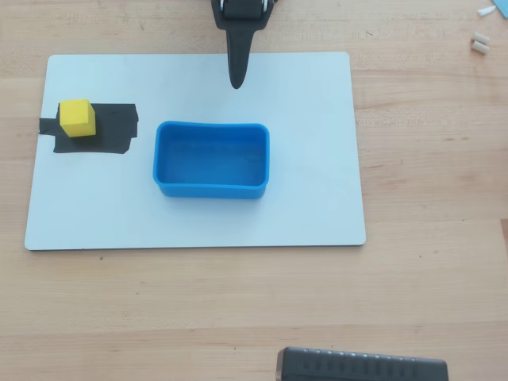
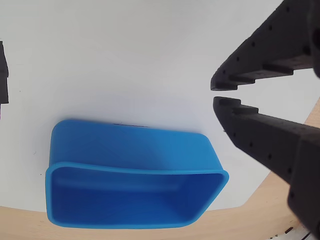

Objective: Pick up yellow cube and drop it in the blue rectangular bin

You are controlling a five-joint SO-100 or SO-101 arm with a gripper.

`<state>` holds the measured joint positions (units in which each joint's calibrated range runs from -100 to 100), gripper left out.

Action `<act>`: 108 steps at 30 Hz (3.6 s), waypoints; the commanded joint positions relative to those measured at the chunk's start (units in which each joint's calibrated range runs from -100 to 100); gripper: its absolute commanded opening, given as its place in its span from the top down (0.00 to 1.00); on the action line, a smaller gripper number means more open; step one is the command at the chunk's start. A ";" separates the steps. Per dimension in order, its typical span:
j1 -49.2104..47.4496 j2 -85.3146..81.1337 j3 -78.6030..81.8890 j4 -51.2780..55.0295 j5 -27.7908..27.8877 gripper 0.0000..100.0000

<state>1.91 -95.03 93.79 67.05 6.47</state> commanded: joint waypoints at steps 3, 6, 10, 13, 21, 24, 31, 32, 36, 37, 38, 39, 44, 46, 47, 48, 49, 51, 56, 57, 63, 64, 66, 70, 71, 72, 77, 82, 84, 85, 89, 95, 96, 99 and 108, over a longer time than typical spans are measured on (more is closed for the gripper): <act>-0.71 -1.26 -0.24 -0.66 0.39 1.00; -0.71 -1.26 -0.24 -0.66 0.39 1.00; -0.62 -1.26 -0.24 -0.41 0.39 1.00; 0.07 -1.26 -1.24 0.91 0.68 1.00; -0.28 2.83 -10.88 1.49 2.54 1.00; 0.24 6.92 -13.88 1.49 3.13 1.00; 5.81 30.42 -32.33 2.64 5.52 1.00; 6.50 33.67 -35.61 3.47 6.15 1.00; 9.50 46.21 -48.79 8.84 8.55 1.00; 10.27 48.54 -51.33 9.75 9.43 1.00; 10.96 50.86 -53.88 10.65 10.70 1.00; 11.82 53.18 -56.06 11.48 11.72 1.00; 19.28 65.91 -68.42 12.39 15.53 1.00; 22.02 70.27 -72.88 12.80 16.56 0.99; 23.14 72.22 -74.88 13.21 17.05 0.99; 24.17 74.17 -76.70 13.46 17.68 0.99; 25.11 75.94 -78.42 13.71 18.27 0.99; 27.00 80.03 -82.33 14.45 19.39 0.99; 29.65 86.34 -87.97 15.44 23.05 0.99; 30.00 87.27 -88.70 15.61 23.44 0.99; 32.31 95.35 -93.61 14.54 24.32 0.99; 32.66 96.47 -94.42 14.54 24.37 0.99; 33.26 97.68 -95.42 14.54 24.66 0.99; 34.37 101.21 -98.33 15.20 24.52 1.00; 34.71 101.95 -98.97 15.20 24.47 0.99; 34.97 102.79 -99.51 15.20 24.37 0.98; 37.12 104.09 -99.97 13.05 24.18 0.86; 38.23 104.09 -101.24 11.98 22.08 0.72; 37.97 104.18 -101.33 11.98 21.98 0.71; 37.89 104.27 -101.33 12.06 21.98 0.70; 37.20 104.64 -101.24 12.97 21.93 0.68; 36.86 107.15 -101.33 14.78 21.93 0.67; 36.94 107.71 -101.42 14.78 21.93 0.67; 37.46 109.85 -103.15 14.70 21.93 0.67; 38.06 115.14 -104.97 14.37 21.93 0.69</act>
<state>39.40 19.75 -6.51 81.36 28.64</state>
